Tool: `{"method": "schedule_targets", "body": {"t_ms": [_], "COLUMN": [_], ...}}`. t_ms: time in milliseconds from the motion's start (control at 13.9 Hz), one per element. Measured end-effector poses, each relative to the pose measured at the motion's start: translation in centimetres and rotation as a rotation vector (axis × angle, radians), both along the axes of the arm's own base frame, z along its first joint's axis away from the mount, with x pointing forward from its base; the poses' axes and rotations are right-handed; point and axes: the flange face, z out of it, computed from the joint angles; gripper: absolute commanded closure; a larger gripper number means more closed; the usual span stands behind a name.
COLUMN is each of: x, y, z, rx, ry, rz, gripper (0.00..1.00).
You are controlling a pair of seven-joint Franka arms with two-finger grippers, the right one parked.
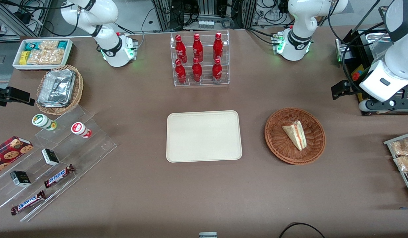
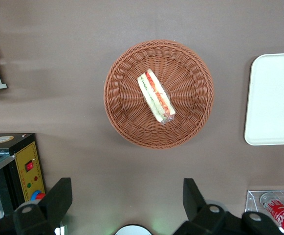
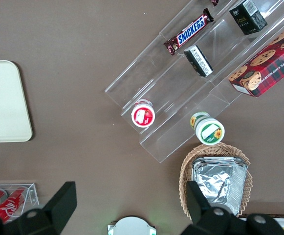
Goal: Place sandwich from basket to tray
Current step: 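Move the left gripper down over the wrapped sandwich in the wicker basket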
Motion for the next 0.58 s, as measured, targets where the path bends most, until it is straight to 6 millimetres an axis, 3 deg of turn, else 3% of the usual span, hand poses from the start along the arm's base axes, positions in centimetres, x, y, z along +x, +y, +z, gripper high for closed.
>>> {"method": "schedule_targets", "body": {"t_ms": [360, 576], "x": [0.4, 1.5], "y": [-0.1, -0.2], "z": [-0.8, -5.1], "rx": [-0.003, -0.006], "ry": [0.003, 0.005], "rz": [-0.001, -0.004], "gripper": [0.0, 0.0]}}
